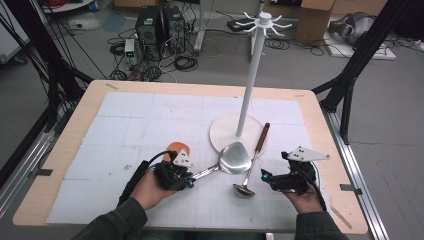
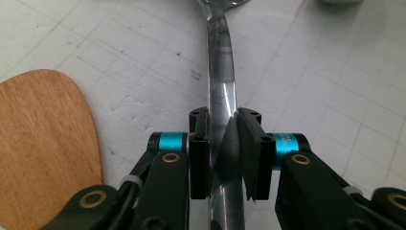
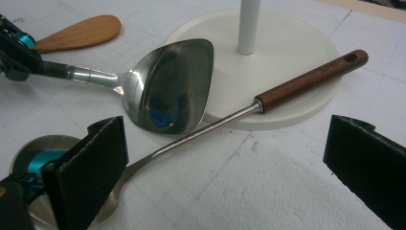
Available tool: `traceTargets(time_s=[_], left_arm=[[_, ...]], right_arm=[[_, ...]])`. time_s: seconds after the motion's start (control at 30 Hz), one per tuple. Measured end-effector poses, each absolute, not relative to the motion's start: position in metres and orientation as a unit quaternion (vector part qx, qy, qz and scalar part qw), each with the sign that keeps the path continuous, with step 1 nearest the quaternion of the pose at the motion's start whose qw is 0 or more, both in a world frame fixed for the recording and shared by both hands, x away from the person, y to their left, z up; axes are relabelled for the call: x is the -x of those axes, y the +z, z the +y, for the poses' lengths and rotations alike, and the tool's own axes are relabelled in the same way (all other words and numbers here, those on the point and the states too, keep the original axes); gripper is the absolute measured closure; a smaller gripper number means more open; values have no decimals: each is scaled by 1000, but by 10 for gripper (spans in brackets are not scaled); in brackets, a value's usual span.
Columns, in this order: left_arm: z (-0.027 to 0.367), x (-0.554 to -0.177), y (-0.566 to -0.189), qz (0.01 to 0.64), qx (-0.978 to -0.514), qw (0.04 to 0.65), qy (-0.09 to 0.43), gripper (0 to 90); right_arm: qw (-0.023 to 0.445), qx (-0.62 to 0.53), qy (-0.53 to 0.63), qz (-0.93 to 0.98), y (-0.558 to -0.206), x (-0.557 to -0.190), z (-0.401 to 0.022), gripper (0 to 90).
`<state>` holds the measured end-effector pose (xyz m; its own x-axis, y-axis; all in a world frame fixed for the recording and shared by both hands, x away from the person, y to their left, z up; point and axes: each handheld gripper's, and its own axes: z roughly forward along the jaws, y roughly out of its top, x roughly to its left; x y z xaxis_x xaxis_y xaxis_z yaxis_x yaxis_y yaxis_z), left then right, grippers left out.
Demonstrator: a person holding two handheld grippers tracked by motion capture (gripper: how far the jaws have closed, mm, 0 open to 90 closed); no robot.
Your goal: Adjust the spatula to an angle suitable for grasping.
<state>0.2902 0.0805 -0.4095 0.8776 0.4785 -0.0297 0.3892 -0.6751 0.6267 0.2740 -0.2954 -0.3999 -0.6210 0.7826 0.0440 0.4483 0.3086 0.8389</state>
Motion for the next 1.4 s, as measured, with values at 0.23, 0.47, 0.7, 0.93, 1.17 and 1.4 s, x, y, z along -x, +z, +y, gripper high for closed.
traceTargets(time_s=[0.23,0.47,0.7,0.93,1.17,1.4], left_arm=[[90,-306,-406,229,-919,317,54,751],[98,-320,-408,220,-924,308,50,750],[98,-325,-416,216,-928,299,50,740],[100,-327,-416,218,-925,306,50,726],[109,-323,-409,213,-920,326,47,680],[128,-320,-402,207,-913,349,50,649]], right_arm=[[190,-392,439,786,-400,-274,-295,4],[190,-391,439,786,-400,-274,-295,4],[188,-391,440,787,-400,-274,-294,4],[188,-390,440,787,-400,-274,-294,4],[187,-390,439,788,-400,-274,-294,4],[186,-390,438,788,-401,-274,-293,4]])
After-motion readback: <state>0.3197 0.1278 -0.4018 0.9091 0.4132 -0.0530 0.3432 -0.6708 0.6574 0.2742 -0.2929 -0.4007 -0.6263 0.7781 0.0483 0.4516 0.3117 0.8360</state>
